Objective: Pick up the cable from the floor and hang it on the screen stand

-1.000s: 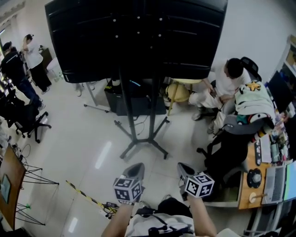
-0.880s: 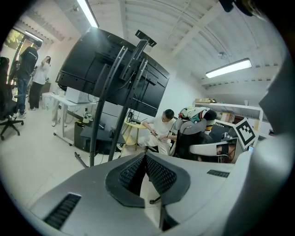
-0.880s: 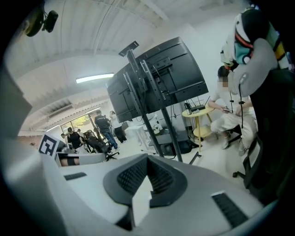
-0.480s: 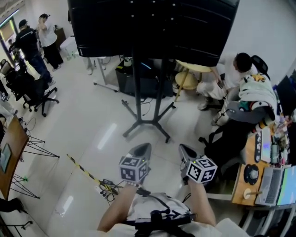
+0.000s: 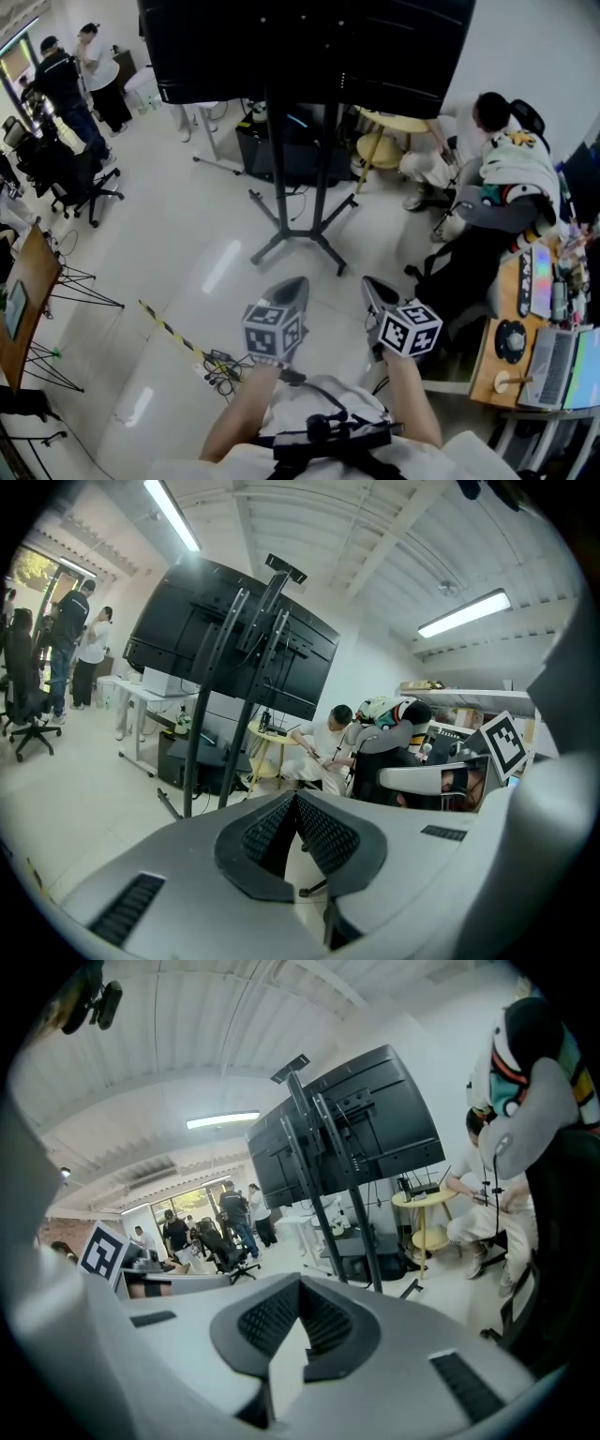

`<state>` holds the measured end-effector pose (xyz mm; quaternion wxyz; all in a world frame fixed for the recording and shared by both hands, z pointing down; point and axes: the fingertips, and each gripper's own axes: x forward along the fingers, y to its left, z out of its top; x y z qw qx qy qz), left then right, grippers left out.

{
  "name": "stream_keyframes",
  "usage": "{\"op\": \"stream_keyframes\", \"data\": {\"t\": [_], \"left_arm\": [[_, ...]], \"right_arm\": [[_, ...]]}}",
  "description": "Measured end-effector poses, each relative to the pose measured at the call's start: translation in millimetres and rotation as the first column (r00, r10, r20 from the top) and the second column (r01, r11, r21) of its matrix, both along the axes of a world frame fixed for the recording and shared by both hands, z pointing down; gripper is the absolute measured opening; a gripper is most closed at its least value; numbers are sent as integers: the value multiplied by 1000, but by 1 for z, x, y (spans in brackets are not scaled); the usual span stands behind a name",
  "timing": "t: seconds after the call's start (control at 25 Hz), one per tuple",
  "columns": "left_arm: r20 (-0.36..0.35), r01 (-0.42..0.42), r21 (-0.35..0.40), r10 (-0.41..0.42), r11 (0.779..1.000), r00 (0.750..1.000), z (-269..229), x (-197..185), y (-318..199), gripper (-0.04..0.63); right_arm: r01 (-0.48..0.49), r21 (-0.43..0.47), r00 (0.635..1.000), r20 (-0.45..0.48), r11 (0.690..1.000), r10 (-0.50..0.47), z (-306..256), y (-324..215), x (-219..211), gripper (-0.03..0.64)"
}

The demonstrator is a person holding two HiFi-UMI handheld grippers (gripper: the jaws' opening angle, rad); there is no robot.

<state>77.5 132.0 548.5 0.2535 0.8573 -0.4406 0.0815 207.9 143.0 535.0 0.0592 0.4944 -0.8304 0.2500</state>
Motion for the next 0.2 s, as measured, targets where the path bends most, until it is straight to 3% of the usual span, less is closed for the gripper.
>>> {"op": "stream_keyframes", "data": {"t": [0.2], "left_arm": [[-4, 7, -14, -7, 1000, 1000, 4, 1, 3, 0]], "right_arm": [[19, -9, 1000, 3, 1000, -19, 3, 1, -3, 3]]}}
